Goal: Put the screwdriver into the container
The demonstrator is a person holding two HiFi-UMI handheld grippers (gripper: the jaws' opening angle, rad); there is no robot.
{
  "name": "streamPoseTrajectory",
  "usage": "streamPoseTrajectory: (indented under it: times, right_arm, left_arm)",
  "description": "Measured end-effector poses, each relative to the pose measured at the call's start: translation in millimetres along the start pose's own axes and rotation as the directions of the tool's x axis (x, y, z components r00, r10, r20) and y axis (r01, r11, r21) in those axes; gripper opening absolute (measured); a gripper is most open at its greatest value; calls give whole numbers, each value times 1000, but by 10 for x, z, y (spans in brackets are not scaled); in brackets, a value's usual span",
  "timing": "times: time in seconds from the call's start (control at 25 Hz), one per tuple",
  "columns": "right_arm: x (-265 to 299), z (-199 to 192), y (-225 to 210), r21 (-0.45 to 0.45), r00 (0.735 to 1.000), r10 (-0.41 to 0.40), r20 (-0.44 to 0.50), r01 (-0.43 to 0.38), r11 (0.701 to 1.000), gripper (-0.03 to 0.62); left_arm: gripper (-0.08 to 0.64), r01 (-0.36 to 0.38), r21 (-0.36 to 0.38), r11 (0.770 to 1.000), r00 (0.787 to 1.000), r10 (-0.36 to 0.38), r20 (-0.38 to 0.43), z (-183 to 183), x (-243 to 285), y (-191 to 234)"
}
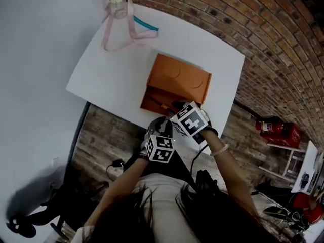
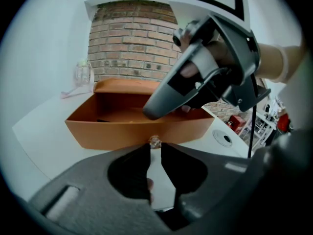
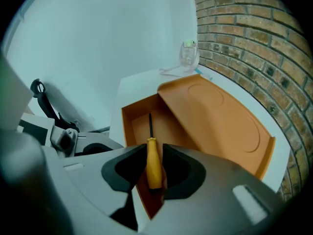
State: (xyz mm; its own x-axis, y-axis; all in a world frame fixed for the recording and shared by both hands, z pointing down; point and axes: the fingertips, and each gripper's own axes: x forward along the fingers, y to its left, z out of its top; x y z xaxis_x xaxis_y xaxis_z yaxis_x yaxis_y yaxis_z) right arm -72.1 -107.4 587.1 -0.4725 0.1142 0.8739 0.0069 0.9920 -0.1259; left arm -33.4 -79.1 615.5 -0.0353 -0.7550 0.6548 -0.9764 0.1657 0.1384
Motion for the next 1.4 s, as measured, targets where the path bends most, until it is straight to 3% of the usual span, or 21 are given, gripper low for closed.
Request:
streamPoseTrajectory:
  times: [0.32, 0.72, 1.4]
  right_arm:
    - [-293, 34, -66, 90, 992, -57, 112, 47, 995, 91]
    - [-614, -42, -164, 216, 962, -143, 232, 92, 972, 67]
    - [-1363, 29, -349, 411, 817, -338, 468, 138, 901, 8]
  left_arm:
    - [66, 6, -3, 1000, 1000, -6, -1, -10, 1, -3]
    - [66, 7, -5, 1000, 1000, -7, 9, -1, -25, 8]
    - [66, 30, 20, 999, 1000, -30, 7, 44, -39, 5]
